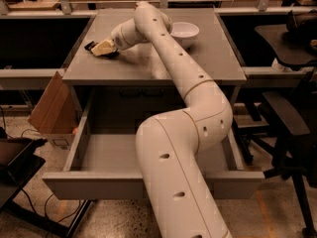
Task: Place rxbar chocolate into top drawer
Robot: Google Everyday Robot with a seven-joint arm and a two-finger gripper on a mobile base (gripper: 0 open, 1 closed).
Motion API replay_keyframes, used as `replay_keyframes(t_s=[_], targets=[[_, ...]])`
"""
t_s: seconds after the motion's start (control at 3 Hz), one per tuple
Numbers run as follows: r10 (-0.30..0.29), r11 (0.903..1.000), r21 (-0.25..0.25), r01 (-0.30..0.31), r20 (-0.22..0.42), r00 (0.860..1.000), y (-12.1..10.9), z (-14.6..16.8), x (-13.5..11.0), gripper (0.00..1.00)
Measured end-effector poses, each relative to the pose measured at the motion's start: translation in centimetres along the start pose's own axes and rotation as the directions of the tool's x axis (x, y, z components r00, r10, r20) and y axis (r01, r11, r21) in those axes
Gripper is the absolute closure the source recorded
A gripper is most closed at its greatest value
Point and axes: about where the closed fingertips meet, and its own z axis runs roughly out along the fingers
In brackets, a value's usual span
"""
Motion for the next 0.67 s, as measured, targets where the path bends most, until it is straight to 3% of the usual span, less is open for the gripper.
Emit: replay_keyframes(t_s=[0.67], targets=[[0.000,1.0000,0.000,0.000,0.000,1.000,0.00,-0.01,0.00,1.00]])
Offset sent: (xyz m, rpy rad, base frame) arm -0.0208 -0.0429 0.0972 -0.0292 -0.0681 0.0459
